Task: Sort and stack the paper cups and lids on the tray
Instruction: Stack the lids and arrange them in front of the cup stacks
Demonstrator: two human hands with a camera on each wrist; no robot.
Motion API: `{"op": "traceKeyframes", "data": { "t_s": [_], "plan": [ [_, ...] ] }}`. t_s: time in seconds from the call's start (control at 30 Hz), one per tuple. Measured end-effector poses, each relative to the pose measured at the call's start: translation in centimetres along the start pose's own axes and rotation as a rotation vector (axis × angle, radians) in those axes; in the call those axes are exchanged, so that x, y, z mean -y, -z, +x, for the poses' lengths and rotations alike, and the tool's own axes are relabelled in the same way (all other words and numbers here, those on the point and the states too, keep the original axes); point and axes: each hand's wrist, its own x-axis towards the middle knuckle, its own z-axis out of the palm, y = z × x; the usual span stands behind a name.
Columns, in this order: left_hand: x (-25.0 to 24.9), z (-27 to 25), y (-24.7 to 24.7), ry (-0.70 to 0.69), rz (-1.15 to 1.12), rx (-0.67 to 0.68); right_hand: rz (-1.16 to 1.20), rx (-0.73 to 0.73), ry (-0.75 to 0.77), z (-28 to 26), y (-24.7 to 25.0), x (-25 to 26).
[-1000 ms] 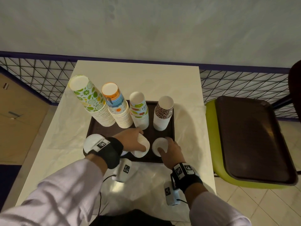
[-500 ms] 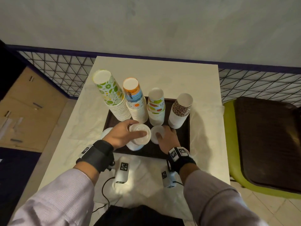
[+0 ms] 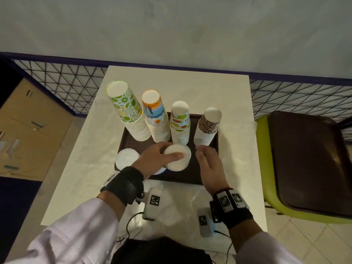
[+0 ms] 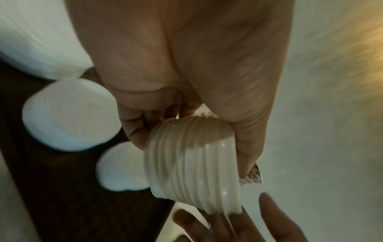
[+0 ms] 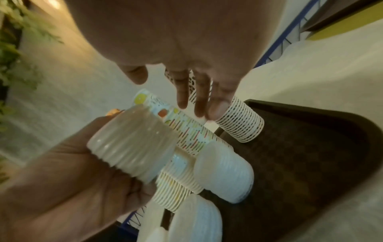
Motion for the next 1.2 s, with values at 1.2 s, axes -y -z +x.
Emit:
{"op": "traceKeyframes", "data": {
  "t_s": [1.2],
  "plan": [
    [1.2, 4.8, -3.9, -0.186, 1.098, -0.065, 0.030, 0.207, -0.439, 4.7, 0.9, -6.9]
  ]
}}
